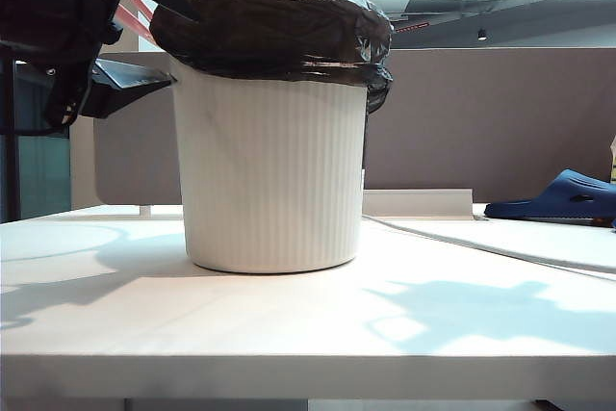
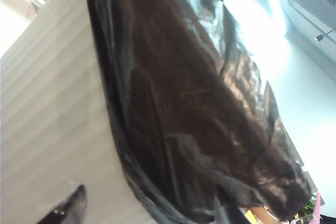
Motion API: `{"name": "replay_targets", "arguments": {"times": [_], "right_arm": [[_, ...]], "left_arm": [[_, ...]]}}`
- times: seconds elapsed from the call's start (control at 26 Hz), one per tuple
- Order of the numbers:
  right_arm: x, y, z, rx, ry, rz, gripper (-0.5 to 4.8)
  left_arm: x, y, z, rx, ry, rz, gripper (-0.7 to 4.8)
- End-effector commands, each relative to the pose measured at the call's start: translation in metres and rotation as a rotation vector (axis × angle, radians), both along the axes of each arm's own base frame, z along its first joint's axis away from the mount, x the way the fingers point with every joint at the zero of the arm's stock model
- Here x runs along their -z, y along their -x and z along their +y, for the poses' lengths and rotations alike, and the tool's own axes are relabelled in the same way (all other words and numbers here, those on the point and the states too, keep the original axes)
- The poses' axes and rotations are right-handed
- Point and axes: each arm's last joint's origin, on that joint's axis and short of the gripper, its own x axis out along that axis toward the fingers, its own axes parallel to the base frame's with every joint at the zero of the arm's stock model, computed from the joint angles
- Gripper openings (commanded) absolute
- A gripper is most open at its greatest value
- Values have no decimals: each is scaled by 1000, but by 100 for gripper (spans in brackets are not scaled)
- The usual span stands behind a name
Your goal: Open the ring lid of the trash can, pull out the black garbage bag inside, and place it on the table.
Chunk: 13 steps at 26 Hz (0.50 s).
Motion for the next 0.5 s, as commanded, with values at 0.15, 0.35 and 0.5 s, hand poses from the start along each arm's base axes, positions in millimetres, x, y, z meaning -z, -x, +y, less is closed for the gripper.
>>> {"name": "replay_targets", "arguments": {"times": [0.15,0.35,0.5], "right_arm": [[-2,0,0,-11,-5,-18,144],[-2,1,1,-22,-7,-18,144],[-2,1,1,-29,-8,-17,144]], "left_arm": [[-2,-3,-1,-18,39,-27,310],[0,-6,-3,-16,72,-25,310],[3,-8,-4,-16,75,-22,310]]}}
